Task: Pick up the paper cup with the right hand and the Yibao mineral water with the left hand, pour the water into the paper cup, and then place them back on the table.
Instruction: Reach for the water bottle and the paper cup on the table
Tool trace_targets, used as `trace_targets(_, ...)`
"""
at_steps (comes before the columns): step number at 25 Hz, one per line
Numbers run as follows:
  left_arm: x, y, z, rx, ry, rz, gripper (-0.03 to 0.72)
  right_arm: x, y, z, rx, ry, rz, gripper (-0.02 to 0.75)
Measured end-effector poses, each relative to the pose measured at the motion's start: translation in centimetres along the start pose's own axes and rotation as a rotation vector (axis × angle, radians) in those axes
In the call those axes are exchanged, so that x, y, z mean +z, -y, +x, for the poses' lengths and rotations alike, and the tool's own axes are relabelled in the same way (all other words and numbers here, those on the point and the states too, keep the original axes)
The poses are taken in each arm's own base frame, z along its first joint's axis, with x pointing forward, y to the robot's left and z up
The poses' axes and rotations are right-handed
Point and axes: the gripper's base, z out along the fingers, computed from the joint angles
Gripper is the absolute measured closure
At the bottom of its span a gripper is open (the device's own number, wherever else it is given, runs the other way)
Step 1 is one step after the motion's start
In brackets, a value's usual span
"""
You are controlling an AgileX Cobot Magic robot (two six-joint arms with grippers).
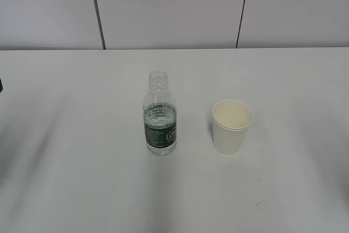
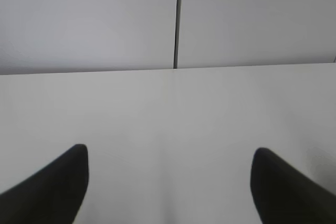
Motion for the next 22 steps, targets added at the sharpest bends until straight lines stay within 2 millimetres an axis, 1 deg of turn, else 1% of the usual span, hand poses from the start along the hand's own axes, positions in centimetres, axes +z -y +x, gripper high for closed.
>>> trace_targets(9,1.4,0.0,0.4,-0.007,0.032,0.008,0.114,2.3,-0.1,0.4,0.001,-0.005,-0.003,0.166)
trace_targets(16,2.5,0.0,1.6,-0.010,-0.027,0.010,0.119,4.6,-0.2,1.7,0.001,-0.064,-0.011,0.166)
trace_targets(22,2.7,0.1,1.3,-0.007,0.016,0.016,0.125,6.2,-0.5,2.4,-0.019,-0.037,-0.031,0.166)
